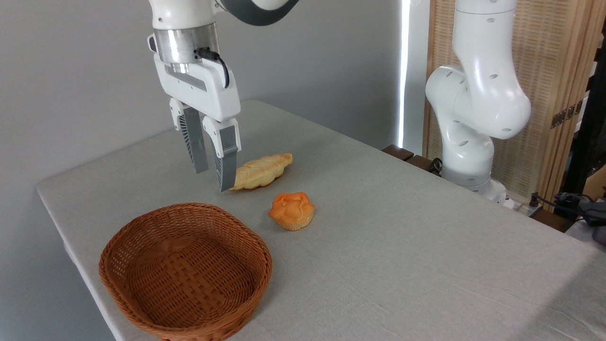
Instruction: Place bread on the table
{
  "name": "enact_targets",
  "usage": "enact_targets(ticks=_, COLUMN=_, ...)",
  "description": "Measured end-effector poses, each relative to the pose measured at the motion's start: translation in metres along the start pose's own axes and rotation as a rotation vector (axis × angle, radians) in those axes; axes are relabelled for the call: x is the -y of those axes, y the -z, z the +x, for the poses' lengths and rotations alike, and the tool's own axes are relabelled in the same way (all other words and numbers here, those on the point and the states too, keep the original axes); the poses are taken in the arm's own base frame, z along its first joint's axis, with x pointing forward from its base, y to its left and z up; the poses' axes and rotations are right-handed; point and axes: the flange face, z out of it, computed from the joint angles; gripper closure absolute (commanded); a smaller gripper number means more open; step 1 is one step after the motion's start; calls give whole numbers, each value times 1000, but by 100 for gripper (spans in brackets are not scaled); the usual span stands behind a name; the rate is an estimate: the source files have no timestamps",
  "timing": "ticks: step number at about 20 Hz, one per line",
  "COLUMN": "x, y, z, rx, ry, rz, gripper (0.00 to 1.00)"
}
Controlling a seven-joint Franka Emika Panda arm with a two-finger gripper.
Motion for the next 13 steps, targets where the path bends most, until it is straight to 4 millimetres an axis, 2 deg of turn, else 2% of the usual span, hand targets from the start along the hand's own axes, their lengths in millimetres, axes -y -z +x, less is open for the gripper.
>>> enact_targets(ticks=5, x=34, y=14, z=-18, rx=-64, ry=101, rz=-46, gripper=0)
enact_targets(ticks=13, x=46, y=12, z=-25, rx=-63, ry=126, rz=-50, gripper=0)
